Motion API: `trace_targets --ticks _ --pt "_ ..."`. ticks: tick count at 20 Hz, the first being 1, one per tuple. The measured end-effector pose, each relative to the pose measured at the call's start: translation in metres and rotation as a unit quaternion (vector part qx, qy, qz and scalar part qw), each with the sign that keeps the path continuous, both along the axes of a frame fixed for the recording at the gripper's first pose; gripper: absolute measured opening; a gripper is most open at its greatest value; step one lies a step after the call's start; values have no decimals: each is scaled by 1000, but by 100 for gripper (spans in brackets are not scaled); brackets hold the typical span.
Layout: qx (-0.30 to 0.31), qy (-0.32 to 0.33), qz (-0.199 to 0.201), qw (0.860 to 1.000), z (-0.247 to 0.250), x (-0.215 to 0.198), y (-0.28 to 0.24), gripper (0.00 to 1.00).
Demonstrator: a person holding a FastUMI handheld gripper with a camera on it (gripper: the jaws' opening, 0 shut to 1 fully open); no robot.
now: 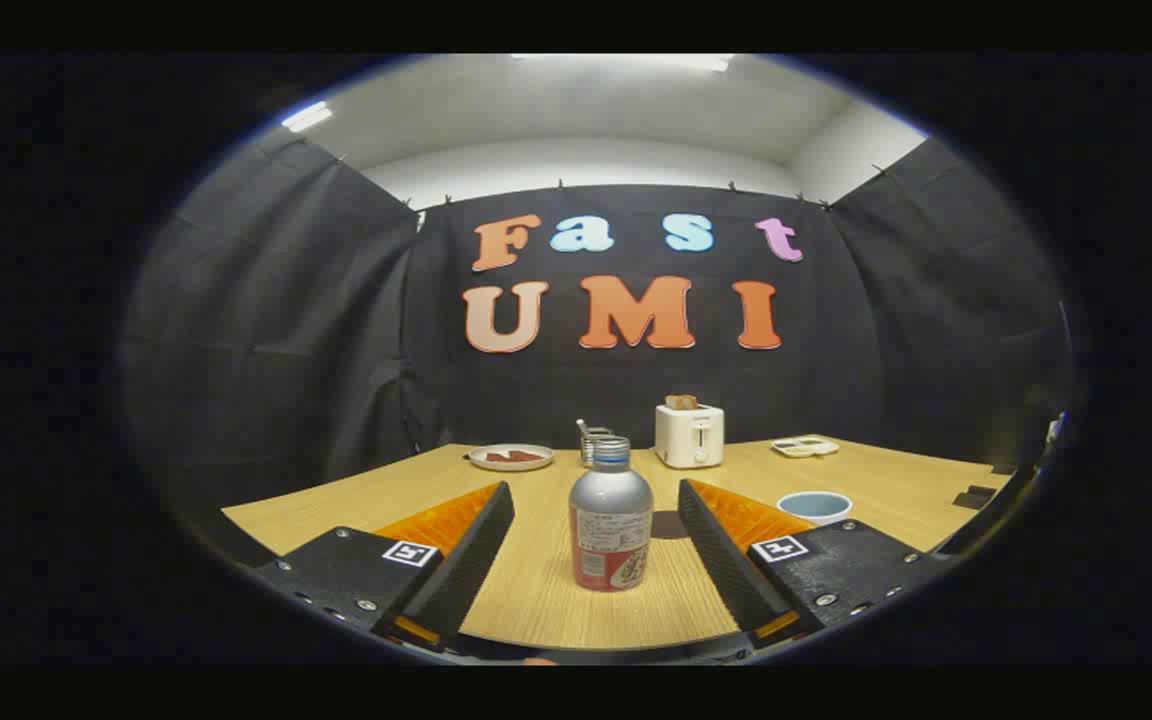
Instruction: Take the bottle from table, then pour the juice into the cup, finally place the bottle on the coaster
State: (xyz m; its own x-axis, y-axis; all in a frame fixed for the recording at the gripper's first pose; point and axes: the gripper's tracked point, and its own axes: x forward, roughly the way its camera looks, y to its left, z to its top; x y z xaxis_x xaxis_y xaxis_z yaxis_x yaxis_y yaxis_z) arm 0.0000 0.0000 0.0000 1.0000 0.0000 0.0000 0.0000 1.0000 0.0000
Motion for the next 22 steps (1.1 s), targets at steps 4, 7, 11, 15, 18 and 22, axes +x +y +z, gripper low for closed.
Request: trace_targets --ticks 4,7,11,15,18,22 --pt "7 30 4 1000 -21 4 6 98" --pt "36 30 0 999 -20 6 5 98" --pt "20 40 -16 999 -24 5 -1 98" --pt "8 47 -25 999 -24 10 -4 98" --pt "8 56 -34 998 -29 13 -10 98" --pt "18 73 -45 996 -40 20 -18 98"
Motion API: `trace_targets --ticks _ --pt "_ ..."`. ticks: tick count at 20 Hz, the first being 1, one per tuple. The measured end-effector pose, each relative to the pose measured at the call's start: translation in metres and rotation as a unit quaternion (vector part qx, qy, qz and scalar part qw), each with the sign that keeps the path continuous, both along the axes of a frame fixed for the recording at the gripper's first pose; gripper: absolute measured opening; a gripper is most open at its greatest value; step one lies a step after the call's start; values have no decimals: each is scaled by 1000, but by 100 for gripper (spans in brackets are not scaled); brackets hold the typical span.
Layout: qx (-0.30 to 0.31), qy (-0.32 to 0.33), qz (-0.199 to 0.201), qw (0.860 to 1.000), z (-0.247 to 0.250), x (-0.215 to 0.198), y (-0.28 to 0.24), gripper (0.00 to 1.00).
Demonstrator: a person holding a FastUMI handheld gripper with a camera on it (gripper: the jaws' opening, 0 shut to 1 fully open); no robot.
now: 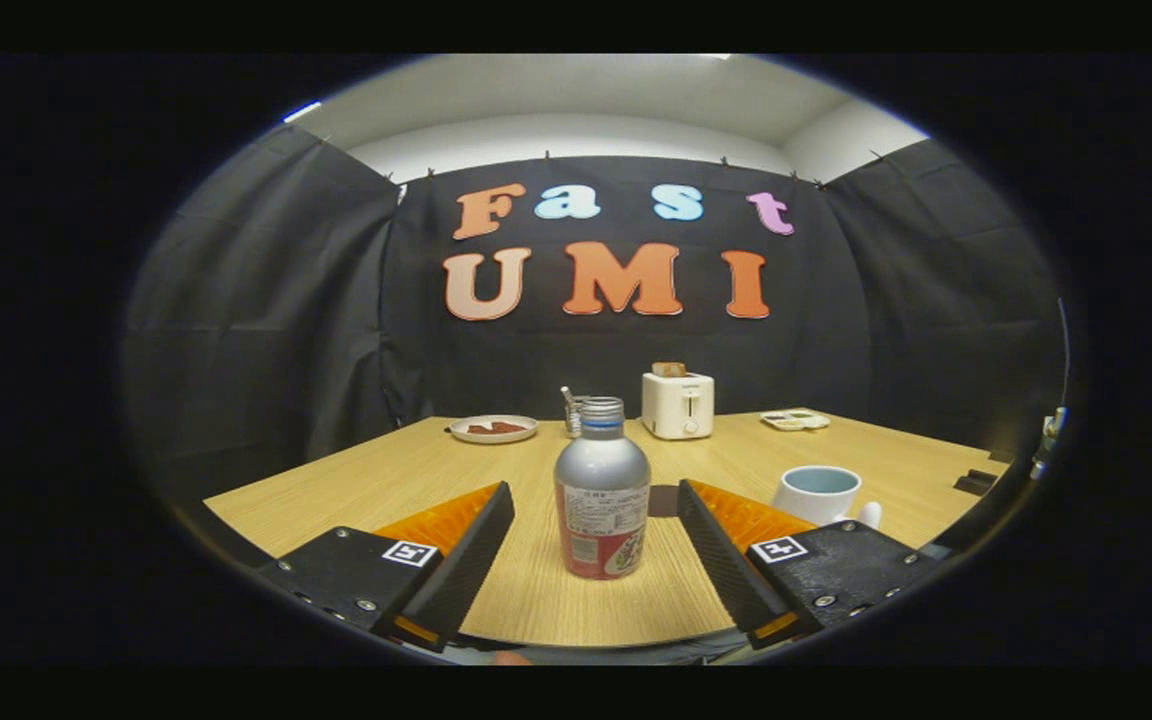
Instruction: Take the bottle from table, then pour the juice into the cup, finally place the bottle on the coaster
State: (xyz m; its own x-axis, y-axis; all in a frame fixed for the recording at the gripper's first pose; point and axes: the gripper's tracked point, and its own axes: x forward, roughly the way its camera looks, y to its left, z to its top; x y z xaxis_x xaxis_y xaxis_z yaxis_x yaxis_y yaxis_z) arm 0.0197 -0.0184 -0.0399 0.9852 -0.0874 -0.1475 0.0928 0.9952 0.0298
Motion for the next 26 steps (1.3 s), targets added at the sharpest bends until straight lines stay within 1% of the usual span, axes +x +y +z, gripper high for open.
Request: trace_targets --ticks 4,8,12,17,23,24,26 --pt "-16 41 -12 999 -20 6 -9 98" --pt "7 81 -13 997 -40 14 -7 98" --pt "4 115 -13 993 -58 26 -7 98" --pt "1 133 5 991 -72 44 2 98" --pt "12 145 3 989 -85 55 4 98" --pt "17 142 2 990 -85 57 4 94" --pt "26 141 -2 990 -84 57 3 79"
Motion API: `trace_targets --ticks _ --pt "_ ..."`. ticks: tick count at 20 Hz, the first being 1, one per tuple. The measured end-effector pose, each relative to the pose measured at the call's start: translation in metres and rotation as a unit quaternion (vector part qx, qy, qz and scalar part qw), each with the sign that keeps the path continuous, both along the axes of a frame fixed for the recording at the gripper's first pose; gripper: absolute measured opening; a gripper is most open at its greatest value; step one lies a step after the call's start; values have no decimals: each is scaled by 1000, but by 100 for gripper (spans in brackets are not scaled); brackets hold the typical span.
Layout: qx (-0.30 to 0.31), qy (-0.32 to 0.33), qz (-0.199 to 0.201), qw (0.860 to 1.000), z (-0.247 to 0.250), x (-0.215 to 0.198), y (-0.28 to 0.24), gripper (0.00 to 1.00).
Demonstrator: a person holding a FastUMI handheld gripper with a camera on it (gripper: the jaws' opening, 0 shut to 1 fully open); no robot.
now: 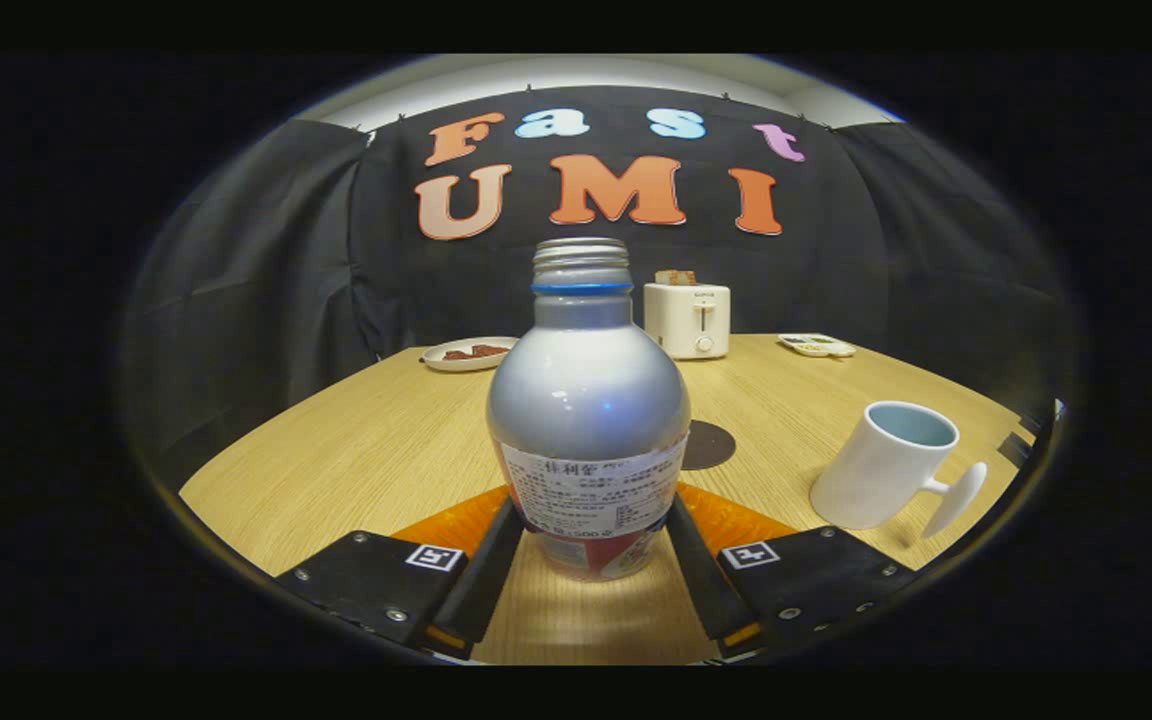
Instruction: Take the bottle from table, then pour the juice into the cup, finally place the bottle on the coaster
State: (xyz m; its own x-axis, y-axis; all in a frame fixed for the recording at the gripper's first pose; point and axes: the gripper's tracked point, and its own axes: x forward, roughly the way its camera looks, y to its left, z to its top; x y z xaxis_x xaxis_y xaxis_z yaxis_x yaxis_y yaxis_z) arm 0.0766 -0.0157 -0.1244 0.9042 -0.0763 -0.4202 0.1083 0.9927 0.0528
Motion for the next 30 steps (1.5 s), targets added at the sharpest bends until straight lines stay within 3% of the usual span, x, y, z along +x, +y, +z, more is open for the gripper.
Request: trace_targets --ticks 10,16,22,27,30 --pt "128 -63 -36 989 52 0 4 77" --pt "210 -73 -75 972 60 -5 -6 76" --pt "324 -105 -106 934 81 -2 -9 76" --pt "382 -108 -131 908 84 2 -14 76" --pt "436 -117 -151 880 87 9 -20 76"
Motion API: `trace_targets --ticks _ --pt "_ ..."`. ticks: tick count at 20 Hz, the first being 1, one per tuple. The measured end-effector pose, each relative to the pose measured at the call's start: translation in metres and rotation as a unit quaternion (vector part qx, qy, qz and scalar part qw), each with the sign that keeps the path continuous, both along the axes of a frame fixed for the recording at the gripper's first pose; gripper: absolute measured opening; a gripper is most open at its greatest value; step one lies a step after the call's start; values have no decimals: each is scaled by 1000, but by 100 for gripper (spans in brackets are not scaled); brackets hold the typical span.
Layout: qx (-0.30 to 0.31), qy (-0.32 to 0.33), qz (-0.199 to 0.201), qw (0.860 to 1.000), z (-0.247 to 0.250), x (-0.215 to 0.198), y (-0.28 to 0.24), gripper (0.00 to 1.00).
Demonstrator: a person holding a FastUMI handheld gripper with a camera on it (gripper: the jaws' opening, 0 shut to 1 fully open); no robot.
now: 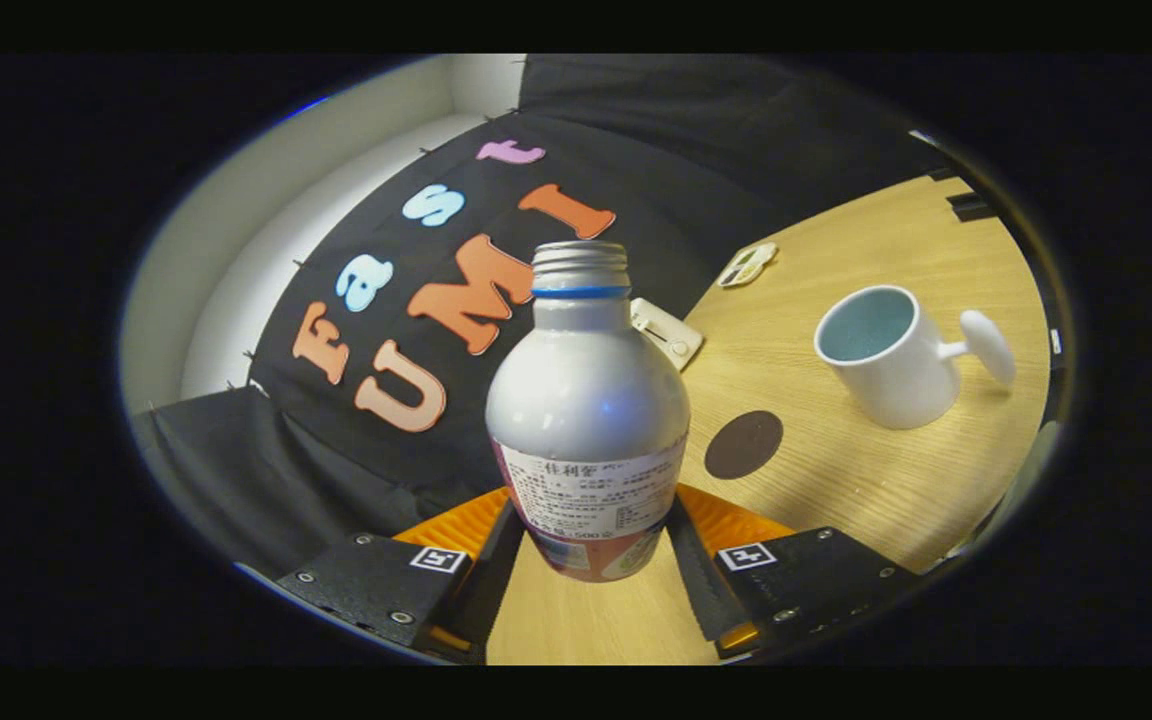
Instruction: Take the bottle from table, then pour the juice into the cup, finally place the bottle on the coaster
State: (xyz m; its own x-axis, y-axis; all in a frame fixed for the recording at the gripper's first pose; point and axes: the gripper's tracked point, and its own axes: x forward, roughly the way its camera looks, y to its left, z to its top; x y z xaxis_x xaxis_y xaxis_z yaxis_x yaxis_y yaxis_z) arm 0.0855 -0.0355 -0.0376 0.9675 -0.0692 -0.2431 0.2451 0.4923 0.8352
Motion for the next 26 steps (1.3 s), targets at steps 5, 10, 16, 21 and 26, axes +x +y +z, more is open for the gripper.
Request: trace_targets --ticks 5,10,16,21,26 --pt "102 -18 -37 994 -1 13 -13 76" --pt "149 -20 -51 987 -5 25 -21 76" --pt "212 -17 -69 975 -9 40 -26 76" --pt "268 -23 -84 959 -9 45 -31 76" --pt "304 -26 -96 947 -5 48 -33 76"
